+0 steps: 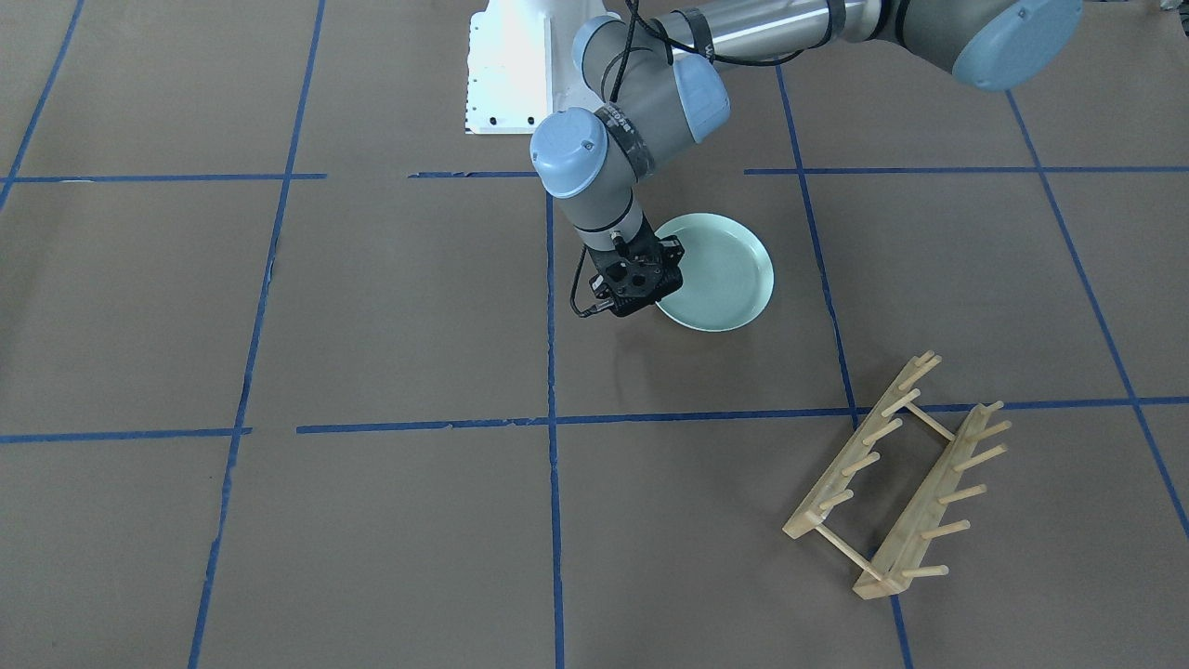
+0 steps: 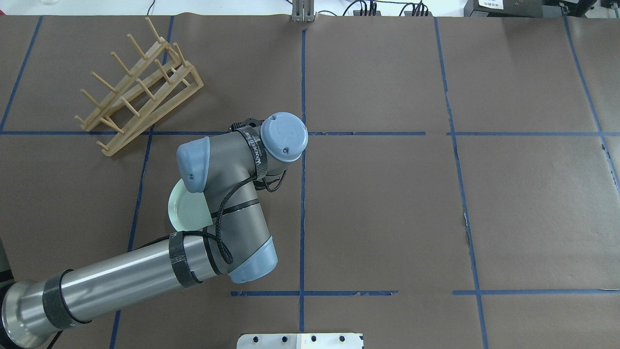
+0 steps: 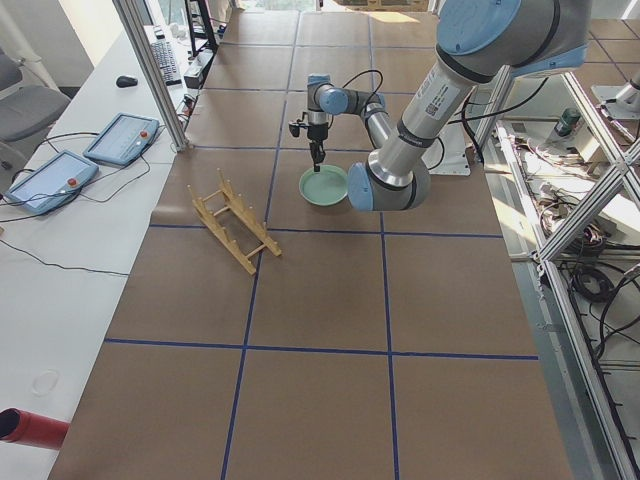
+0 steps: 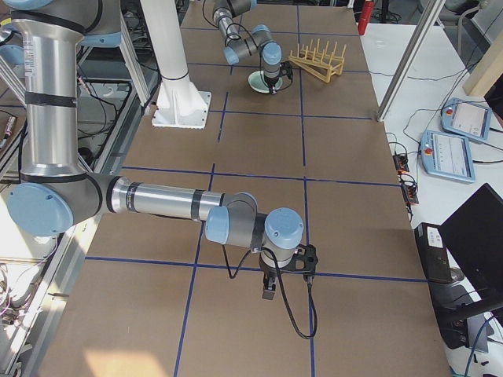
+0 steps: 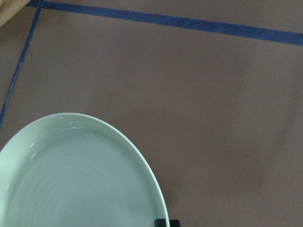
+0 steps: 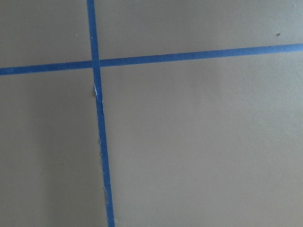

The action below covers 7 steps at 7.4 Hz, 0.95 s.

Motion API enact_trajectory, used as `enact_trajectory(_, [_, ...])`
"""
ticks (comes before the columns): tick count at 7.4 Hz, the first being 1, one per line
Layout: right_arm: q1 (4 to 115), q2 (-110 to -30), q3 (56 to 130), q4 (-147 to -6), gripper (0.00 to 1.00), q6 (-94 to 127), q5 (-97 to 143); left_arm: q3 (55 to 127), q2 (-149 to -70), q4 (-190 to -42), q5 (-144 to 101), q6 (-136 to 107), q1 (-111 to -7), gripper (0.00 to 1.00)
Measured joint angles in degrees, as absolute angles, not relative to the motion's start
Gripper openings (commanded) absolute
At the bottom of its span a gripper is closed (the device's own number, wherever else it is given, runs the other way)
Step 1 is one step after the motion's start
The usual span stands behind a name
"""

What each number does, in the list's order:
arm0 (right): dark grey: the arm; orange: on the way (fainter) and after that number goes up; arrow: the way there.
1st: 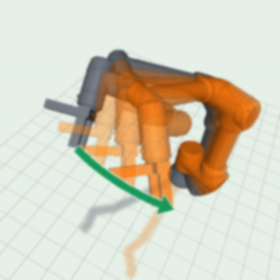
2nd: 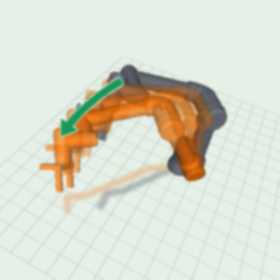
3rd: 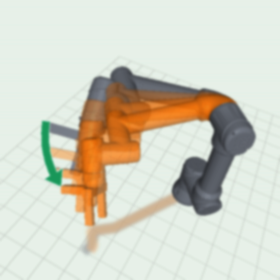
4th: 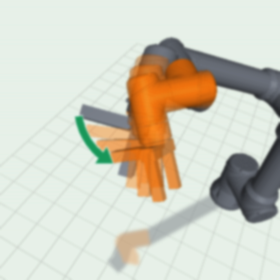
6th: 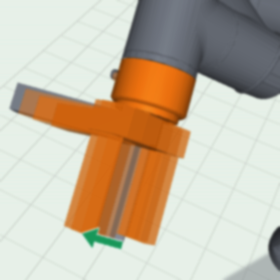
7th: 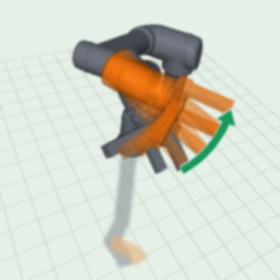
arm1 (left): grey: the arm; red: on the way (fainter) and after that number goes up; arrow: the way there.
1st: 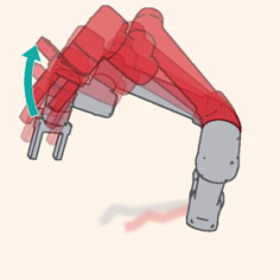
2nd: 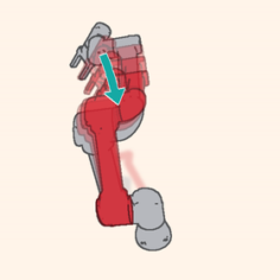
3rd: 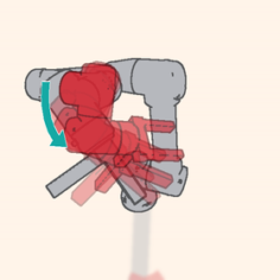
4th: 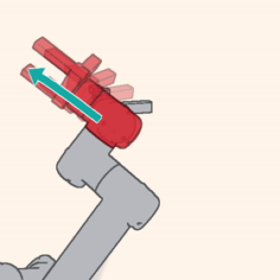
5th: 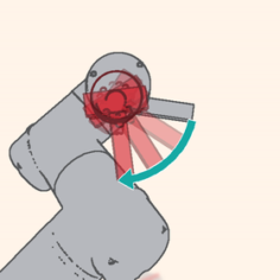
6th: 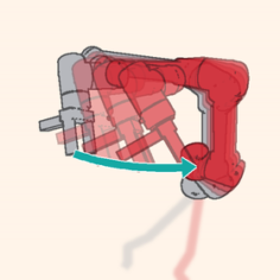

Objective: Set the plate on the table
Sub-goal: 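Carry the plate toward the robot and lower it flat onto the table, then open the left gripper and withdraw it away from the plate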

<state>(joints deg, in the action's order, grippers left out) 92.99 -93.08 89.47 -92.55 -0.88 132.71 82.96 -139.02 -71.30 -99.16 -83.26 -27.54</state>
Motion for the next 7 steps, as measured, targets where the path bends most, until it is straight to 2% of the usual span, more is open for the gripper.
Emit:
enact_trajectory(3, [93.0,-93.1,89.5,-92.5,1.0,-0.9,132.7,84.7,-138.6,-72.6,-99.2,-82.7,-28.5,1.0])
enact_trajectory(5, [93.0,-93.1,89.5,-92.6,1.0,-0.9,132.7,93.5,-136.2,-72.6,-102.1,-74.8,-35.0,1.0])
enact_trajectory(7, [93.0,-93.1,89.5,-92.6,1.0,-0.9,132.7,101.0,-131.1,-72.6,-112.1,-56.5,-47.8,1.0])
